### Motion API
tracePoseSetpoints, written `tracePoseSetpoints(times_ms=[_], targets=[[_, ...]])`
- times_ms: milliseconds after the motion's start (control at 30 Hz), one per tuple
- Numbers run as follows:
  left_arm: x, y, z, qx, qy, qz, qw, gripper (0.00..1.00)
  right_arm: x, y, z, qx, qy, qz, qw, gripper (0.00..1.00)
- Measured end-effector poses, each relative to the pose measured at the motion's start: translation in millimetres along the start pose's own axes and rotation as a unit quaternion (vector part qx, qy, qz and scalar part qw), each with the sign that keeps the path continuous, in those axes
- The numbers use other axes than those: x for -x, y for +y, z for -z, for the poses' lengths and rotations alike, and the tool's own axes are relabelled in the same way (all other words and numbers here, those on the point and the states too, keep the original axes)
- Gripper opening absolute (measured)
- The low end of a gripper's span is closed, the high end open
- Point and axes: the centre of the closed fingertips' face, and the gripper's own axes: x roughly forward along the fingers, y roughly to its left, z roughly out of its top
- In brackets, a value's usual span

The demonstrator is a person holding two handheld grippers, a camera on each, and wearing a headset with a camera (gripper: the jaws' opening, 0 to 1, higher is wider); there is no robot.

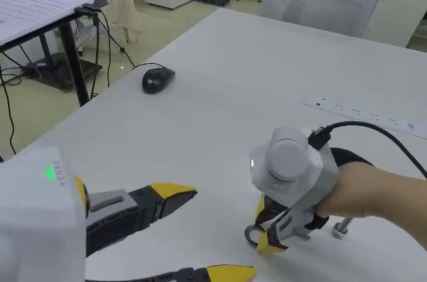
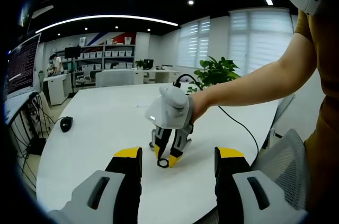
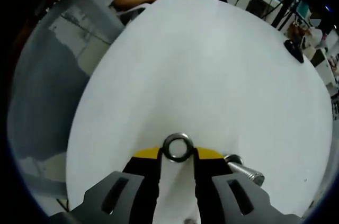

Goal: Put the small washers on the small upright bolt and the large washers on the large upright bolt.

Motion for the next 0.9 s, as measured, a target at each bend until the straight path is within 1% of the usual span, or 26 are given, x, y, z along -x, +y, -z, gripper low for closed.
tracePoseSetpoints(times_ms=[233, 333, 600, 633, 900], targets=[[-0.7, -0.6, -0.3, 0.000, 0.000, 0.001, 1.0000, 0.54, -0.2, 0.0, 0.2, -0.004, 0.002, 0.001, 1.0000, 0.26], [-0.9, -0.7, -1.3, 0.000, -0.001, 0.002, 1.0000, 0.54, -1.1, -1.0, -1.5, -0.015, -0.001, 0.003, 0.9999, 0.26], [0.7, 1.1, -1.7, -0.001, -0.002, -0.001, 1.0000, 0.54, -1.4, -0.2, -1.7, -0.009, 0.000, 0.006, 0.9999, 0.25], [0.8, 1.1, -1.3, -0.001, -0.001, -0.002, 1.0000, 0.54, -1.3, 0.2, -1.9, -0.002, 0.001, 0.005, 1.0000, 0.25], [1.8, 1.1, -0.6, 0.001, -0.002, -0.003, 1.0000, 0.54, 0.1, -0.4, -1.7, -0.004, 0.003, 0.010, 0.9999, 0.23]])
